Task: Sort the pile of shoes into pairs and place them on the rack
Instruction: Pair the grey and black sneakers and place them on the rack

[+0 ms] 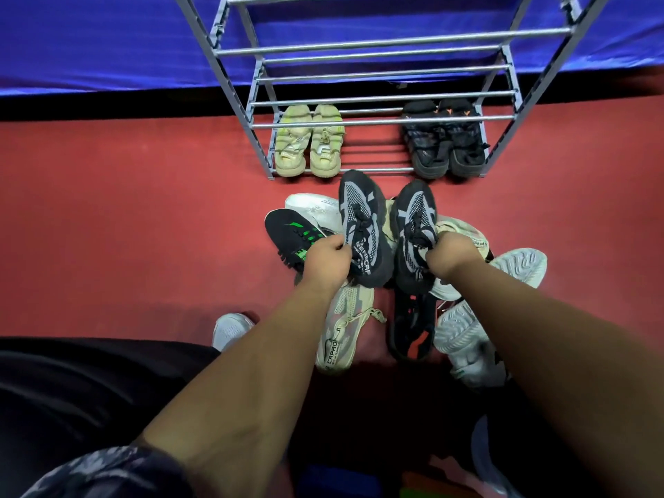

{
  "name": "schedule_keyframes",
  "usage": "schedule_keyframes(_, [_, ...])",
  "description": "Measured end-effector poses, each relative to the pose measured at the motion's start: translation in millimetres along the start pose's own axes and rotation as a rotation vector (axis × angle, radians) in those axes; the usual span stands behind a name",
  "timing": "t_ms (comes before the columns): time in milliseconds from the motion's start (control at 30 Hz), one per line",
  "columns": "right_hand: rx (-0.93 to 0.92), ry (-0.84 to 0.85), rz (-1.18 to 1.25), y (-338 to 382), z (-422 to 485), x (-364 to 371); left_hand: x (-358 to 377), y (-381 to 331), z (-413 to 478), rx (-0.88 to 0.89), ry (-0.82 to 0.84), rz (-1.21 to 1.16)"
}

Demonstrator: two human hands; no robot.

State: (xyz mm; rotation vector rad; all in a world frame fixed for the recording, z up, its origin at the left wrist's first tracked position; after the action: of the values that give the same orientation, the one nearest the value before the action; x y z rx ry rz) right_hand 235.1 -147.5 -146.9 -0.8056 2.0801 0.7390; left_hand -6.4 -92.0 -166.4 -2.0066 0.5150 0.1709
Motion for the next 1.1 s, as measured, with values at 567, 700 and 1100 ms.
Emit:
schedule_keyframes(567, [-0.356, -0.100, 0.330, 90.3, -20.2, -19.8, -11.0, -56.7, 3.6, -0.165, 0.120, -0.619])
schedule_keyframes(700, [-0.346, -0.069, 0.310, 83.6, -18.4, -1.2, -48.3, -26.2, 19.9, -0.259, -0.139, -0.597])
schedule_keyframes(1100, [-0.263, 0.044, -0.236, 70.9, -17.9, 49.7, -49.2, 6.6, 13.4, -0.293, -0.189, 0.021])
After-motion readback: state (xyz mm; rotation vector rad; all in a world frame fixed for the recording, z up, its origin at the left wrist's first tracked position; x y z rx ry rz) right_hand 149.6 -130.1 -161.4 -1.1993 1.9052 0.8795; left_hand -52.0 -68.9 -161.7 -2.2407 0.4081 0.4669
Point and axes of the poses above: each hand's wrist, its own z-axis towards the middle knuckle, its own x-axis out of the palm, y = z × x, the point moved 4 cm from there along z, towards the middle knuckle, and after that the axes turned 8 degrees about -z, right-handed, at the moved point
